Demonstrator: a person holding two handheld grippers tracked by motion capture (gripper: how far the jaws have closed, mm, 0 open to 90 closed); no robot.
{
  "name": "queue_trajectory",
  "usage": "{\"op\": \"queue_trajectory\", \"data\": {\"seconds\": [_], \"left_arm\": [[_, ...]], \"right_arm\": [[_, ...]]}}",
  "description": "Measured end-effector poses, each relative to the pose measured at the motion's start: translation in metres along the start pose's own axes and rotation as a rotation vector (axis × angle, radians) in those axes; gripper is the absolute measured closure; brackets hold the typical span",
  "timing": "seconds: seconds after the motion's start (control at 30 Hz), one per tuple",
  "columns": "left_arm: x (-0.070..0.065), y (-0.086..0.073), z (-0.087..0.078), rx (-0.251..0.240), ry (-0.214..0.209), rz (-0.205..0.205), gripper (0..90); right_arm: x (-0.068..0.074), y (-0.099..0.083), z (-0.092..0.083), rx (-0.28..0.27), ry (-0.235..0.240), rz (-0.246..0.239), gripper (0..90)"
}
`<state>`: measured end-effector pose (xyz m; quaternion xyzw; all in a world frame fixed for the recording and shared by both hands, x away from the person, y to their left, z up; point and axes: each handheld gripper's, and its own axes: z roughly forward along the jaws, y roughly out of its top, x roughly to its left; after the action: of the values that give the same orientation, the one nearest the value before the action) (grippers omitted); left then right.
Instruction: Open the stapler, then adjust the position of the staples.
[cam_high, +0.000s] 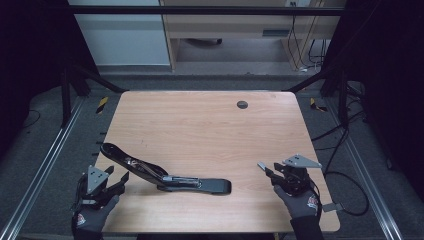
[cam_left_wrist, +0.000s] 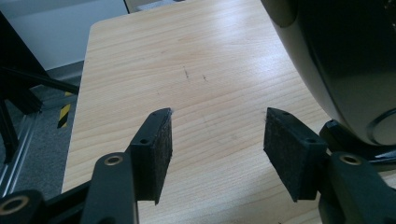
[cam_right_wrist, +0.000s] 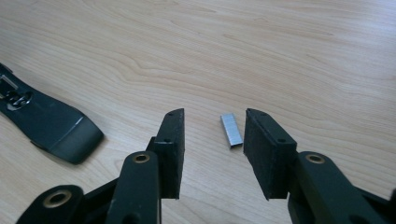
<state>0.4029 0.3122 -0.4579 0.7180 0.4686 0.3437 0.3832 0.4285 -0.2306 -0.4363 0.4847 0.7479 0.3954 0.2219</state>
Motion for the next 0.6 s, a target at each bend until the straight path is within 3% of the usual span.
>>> {"op": "queue_trajectory", "data": {"seconds": [0.4, 0.6], "left_arm": [[0.000, -0.001, 0.002, 0.009, -0.004, -0.007, 41.0], [0.001, -0.002, 0.003, 0.020, -0.006, -0.017, 39.2]], "right_arm": [[-0.016, 0.008, 0.019, 0.033, -0.019, -0.020, 58.8], [-0.022, 0.009, 0.032, 0.066, -0.005, -0.015, 60.7]]}}
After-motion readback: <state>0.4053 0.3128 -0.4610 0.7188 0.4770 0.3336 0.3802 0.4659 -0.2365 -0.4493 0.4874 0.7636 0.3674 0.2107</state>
